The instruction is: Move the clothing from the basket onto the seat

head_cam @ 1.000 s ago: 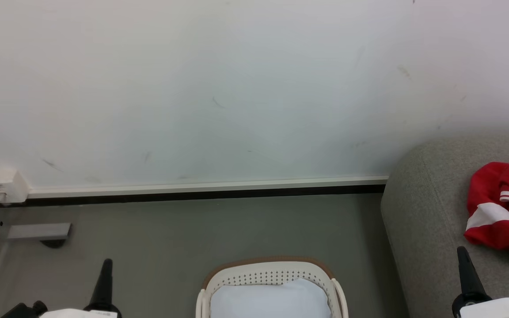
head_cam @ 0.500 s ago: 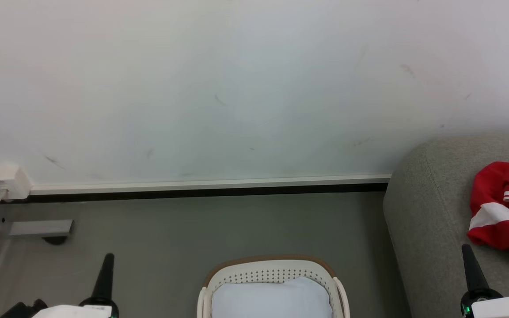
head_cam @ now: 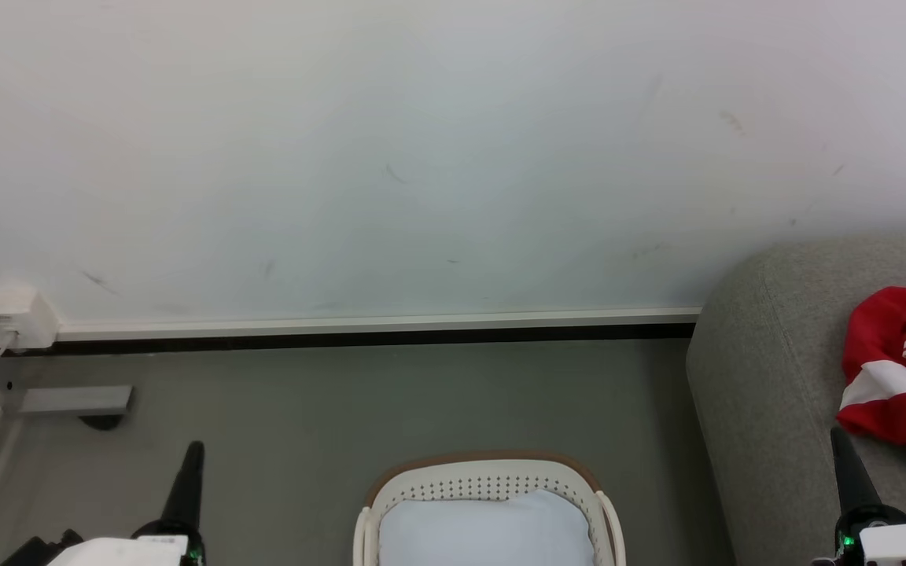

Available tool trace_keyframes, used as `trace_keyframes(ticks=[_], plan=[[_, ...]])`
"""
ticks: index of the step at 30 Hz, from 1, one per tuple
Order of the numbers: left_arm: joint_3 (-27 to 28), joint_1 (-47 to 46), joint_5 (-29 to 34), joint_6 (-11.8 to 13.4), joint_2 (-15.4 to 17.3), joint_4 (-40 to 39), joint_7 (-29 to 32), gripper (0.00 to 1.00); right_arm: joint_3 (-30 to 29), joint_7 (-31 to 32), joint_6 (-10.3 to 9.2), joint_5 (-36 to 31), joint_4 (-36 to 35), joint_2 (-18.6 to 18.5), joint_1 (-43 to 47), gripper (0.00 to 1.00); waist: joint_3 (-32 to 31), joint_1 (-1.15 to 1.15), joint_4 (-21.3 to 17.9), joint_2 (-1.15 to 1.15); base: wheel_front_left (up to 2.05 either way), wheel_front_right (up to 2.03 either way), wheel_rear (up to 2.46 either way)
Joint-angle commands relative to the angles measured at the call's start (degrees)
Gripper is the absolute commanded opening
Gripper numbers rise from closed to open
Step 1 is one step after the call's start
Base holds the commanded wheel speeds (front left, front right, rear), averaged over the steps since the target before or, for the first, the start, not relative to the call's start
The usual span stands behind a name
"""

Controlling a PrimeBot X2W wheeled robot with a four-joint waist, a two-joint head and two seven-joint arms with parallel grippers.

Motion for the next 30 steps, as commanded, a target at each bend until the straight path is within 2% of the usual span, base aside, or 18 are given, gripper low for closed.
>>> trace_keyframes(ticks=[1,30], plan=[[0.38,-0.91,-2.18,-0.40,0.14,-0.63,0.50,0.00,-0.45,0.43,-0.09,1.61,-0.50,0.02,-0.87,0.00,0.07,0.00,0.06,0.00,0.00,0.00,0.00],[0.74,-1.60,-13.69,-0.50,-0.23,-1.54,3.67,0.00,-2.48,3.57,-0.11,12.52,-1.32,0.12,-1.11,0.00,0.90,-0.01,0.82,0.00,0.00,0.00,0.00]])
